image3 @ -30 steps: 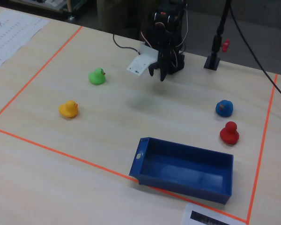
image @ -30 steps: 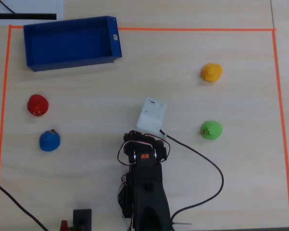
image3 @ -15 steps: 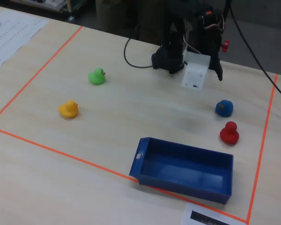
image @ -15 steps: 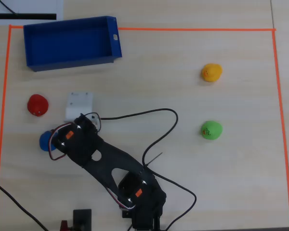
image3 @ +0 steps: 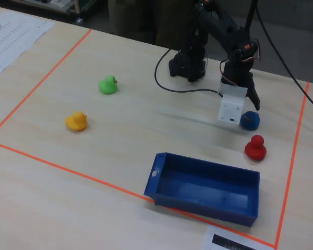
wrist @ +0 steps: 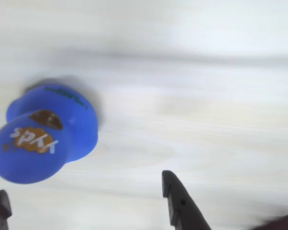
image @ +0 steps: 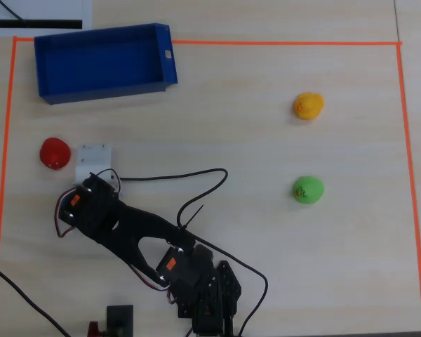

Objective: Grasp blue duck and put it into box.

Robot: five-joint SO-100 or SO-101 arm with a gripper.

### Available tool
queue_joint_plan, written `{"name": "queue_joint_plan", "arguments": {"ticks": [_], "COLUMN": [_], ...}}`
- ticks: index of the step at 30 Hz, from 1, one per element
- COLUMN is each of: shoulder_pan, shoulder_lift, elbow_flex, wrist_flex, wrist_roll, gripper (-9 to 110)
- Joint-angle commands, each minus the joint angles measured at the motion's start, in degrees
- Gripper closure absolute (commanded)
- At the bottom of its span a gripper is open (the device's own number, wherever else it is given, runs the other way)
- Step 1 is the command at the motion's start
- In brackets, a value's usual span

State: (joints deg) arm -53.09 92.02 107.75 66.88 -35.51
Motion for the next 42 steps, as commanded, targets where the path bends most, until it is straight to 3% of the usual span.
{"name": "queue_joint_plan", "arguments": {"ticks": [1, 12, 19, 21, 23, 24, 31, 35, 39, 42], "shoulder_pan": [-1.23, 1.05, -0.26, -1.32, -2.64, -2.99, 0.18, 7.65, 23.73, 33.57], "shoulder_lift": [-0.53, -4.57, -6.77, -7.12, -7.91, -8.17, -3.96, 3.25, 7.03, 0.44], "elbow_flex": [-3.87, -6.06, -0.53, 2.02, 4.57, 5.36, 4.04, -0.53, -18.28, -39.29], "wrist_flex": [-0.44, -5.27, -15.29, -17.84, -20.74, -21.09, -15.82, -6.94, 5.62, 12.22], "wrist_roll": [1.05, 1.05, 2.90, 3.43, 5.36, 5.62, 6.15, 6.24, 3.52, 3.25], "gripper": [58, 58, 60, 75, 101, 101, 101, 101, 101, 101]}}
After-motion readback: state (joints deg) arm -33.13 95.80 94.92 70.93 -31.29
